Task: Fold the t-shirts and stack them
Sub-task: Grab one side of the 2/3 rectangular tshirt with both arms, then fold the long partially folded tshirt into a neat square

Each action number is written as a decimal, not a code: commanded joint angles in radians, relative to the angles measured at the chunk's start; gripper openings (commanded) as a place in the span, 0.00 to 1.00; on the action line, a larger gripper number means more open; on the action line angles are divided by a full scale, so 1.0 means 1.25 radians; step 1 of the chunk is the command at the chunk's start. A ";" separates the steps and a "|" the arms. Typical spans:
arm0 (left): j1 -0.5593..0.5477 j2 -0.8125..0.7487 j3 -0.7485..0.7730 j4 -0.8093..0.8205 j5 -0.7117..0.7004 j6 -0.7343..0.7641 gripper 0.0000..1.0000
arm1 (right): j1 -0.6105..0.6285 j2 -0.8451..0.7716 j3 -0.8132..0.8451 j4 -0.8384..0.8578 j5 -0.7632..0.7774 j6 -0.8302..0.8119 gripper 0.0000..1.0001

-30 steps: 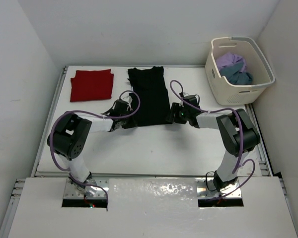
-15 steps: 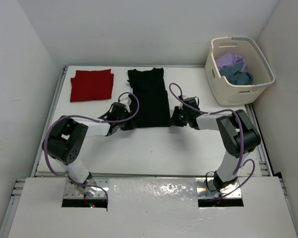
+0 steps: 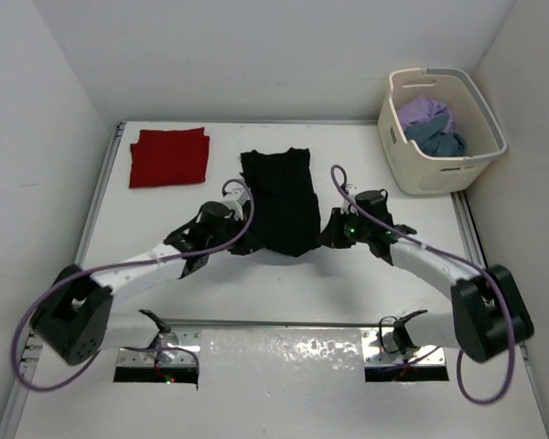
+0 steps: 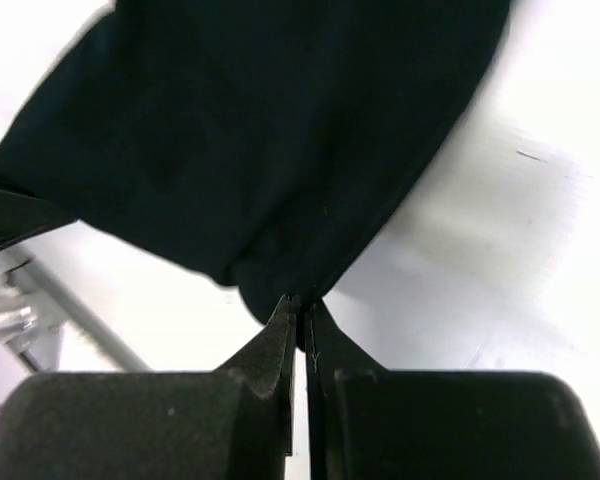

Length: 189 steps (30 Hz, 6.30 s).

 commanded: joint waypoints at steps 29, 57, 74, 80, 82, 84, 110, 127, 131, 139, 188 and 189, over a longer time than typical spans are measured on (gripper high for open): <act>0.153 0.247 0.438 0.004 -0.013 0.061 0.00 | -0.085 0.223 0.500 -0.021 0.175 -0.015 0.00; 0.292 0.581 0.790 -0.007 -0.045 0.038 0.76 | -0.095 0.865 1.116 0.232 -0.041 -0.045 0.99; 0.210 0.605 0.666 0.061 0.059 -0.031 0.79 | -0.055 0.665 0.796 0.120 0.051 -0.117 0.99; 0.200 0.629 0.599 0.094 0.103 -0.043 0.79 | -0.034 0.691 0.692 0.222 -0.009 -0.013 0.99; 0.199 0.620 0.574 0.098 0.111 -0.036 0.79 | -0.023 0.666 0.629 0.291 -0.023 0.024 0.99; 0.199 0.594 0.523 0.103 0.113 -0.024 0.77 | -0.015 0.620 0.513 0.363 -0.028 0.050 0.99; 0.116 0.346 0.464 -0.178 -0.074 0.173 0.67 | 0.001 0.046 0.118 -0.048 0.182 -0.100 0.99; 0.121 0.500 0.591 -0.234 -0.088 0.190 0.06 | -0.028 0.232 0.142 0.208 0.156 -0.077 0.75; 0.121 0.490 0.591 -0.228 -0.092 0.191 0.00 | -0.038 0.256 0.150 0.261 0.115 -0.059 0.74; 0.123 0.452 0.580 -0.201 -0.064 0.192 0.00 | -0.047 0.282 0.153 0.286 0.073 -0.048 0.24; 0.223 0.287 0.461 -0.219 -0.208 0.067 1.00 | -0.051 0.326 0.426 0.116 0.054 -0.135 0.99; 0.222 0.267 0.450 -0.224 -0.207 0.065 1.00 | -0.046 0.312 0.398 0.117 0.051 -0.132 0.99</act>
